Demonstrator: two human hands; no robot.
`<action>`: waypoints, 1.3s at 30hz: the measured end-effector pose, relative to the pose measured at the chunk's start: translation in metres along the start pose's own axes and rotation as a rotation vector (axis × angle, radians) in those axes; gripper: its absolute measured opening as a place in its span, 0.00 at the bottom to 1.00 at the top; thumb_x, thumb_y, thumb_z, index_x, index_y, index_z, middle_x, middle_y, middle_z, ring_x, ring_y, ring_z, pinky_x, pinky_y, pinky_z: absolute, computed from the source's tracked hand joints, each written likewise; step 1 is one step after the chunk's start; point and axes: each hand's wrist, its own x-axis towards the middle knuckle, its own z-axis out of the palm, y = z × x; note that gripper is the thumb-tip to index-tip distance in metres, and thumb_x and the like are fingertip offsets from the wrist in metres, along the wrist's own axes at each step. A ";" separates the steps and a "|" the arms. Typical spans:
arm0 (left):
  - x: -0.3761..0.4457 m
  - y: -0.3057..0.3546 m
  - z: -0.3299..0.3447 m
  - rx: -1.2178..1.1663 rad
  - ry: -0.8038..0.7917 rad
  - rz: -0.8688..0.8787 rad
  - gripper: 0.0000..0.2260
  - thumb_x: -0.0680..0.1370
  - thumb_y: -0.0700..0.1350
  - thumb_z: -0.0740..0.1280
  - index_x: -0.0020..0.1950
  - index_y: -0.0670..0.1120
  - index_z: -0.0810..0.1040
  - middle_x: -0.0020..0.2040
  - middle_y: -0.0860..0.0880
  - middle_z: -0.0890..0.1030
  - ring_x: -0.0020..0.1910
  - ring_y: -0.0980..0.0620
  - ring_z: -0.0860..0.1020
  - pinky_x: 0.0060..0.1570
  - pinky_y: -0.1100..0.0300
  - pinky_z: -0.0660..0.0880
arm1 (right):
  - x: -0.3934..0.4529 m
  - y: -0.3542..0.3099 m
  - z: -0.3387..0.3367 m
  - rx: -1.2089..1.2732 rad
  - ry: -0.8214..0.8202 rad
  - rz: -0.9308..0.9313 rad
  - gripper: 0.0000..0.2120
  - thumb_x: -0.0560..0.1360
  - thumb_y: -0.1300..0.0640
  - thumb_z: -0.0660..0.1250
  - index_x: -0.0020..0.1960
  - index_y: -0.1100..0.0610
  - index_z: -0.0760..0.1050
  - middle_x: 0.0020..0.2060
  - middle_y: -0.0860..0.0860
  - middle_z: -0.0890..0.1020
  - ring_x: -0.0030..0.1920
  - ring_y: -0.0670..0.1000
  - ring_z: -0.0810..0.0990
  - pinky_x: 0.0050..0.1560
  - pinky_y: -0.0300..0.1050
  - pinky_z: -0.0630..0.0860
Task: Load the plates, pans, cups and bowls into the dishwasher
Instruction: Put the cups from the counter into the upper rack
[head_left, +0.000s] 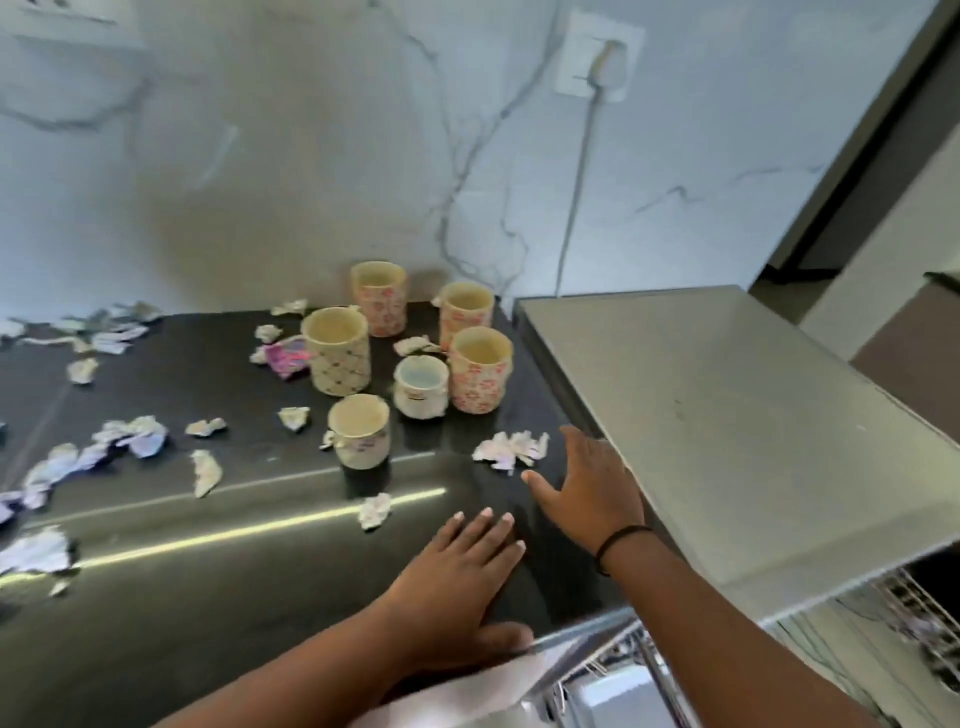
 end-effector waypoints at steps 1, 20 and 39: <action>-0.011 -0.011 -0.003 -0.021 0.008 -0.049 0.38 0.75 0.71 0.49 0.79 0.51 0.50 0.80 0.48 0.44 0.78 0.49 0.40 0.73 0.51 0.33 | 0.004 -0.013 0.004 -0.007 -0.020 -0.037 0.35 0.72 0.35 0.63 0.72 0.52 0.62 0.65 0.52 0.73 0.69 0.56 0.67 0.65 0.51 0.68; -0.081 -0.071 0.001 -0.086 0.098 -0.429 0.35 0.74 0.73 0.43 0.77 0.60 0.40 0.78 0.56 0.40 0.74 0.54 0.30 0.71 0.53 0.28 | 0.046 -0.158 0.072 0.727 -0.366 -0.209 0.39 0.62 0.43 0.78 0.68 0.47 0.64 0.62 0.44 0.74 0.62 0.44 0.72 0.65 0.45 0.70; -0.002 -0.044 0.006 -0.050 0.009 -0.028 0.33 0.77 0.66 0.41 0.79 0.54 0.40 0.78 0.50 0.39 0.75 0.51 0.32 0.70 0.56 0.27 | -0.032 -0.039 -0.028 0.912 -0.009 0.118 0.27 0.64 0.58 0.80 0.58 0.50 0.70 0.52 0.45 0.79 0.50 0.39 0.78 0.55 0.38 0.74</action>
